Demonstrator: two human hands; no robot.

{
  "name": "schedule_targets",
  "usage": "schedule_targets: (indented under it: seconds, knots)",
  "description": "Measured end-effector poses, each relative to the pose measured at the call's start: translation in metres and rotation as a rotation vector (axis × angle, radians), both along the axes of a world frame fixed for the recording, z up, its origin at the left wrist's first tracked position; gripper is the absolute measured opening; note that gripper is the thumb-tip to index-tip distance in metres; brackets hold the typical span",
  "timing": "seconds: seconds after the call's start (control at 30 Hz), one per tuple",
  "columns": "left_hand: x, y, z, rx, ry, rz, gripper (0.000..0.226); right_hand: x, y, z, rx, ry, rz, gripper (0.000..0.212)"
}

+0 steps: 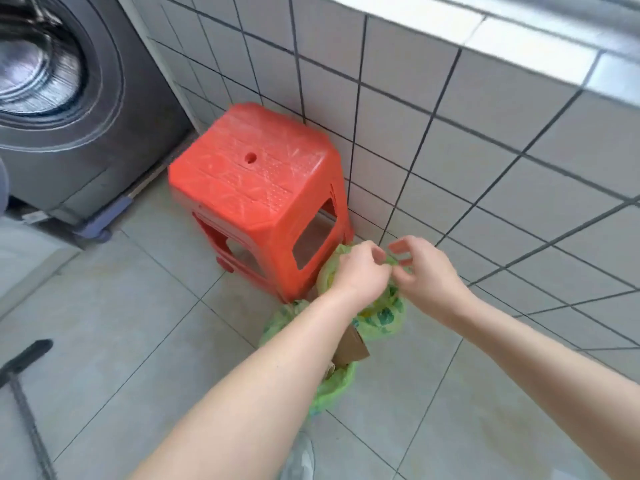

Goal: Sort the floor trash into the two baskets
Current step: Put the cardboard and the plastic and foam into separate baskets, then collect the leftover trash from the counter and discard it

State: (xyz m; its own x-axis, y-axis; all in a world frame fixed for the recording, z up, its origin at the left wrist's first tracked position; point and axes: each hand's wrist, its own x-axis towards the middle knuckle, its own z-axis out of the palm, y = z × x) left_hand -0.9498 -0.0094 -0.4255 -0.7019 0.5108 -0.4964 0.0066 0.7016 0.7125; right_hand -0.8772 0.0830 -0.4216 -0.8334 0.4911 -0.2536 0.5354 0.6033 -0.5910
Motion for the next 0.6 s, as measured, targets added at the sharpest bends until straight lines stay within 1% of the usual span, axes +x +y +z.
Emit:
schedule_targets:
  seconds: [0.13, 0.27, 0.37, 0.43, 0.5, 0.6]
  knots:
    - [0.031, -0.02, 0.082, 0.092, -0.02, 0.171, 0.024, 0.027, -0.021, 0.083, -0.084, 0.103, -0.108, 0.029]
    - [0.066, -0.054, 0.173, 0.184, 0.011, 0.277, 0.023, 0.049, -0.047, 0.16, -0.179, 0.154, -0.118, 0.028]
    - [0.086, -0.089, 0.233, 0.207, 0.096, 0.357, 0.022, 0.058, -0.078, 0.22, -0.243, 0.192, -0.094, 0.028]
    - [0.095, -0.115, 0.268, 0.201, 0.149, 0.4, 0.021, 0.062, -0.104, 0.258, -0.27, 0.213, -0.056, 0.032]
    - [0.103, -0.145, 0.293, 0.178, 0.216, 0.452, 0.021, 0.065, -0.132, 0.289, -0.287, 0.213, 0.001, 0.035]
    - [0.111, -0.197, 0.325, 0.165, 0.262, 0.537, 0.02, 0.069, -0.17, 0.33, -0.329, 0.222, 0.083, 0.035]
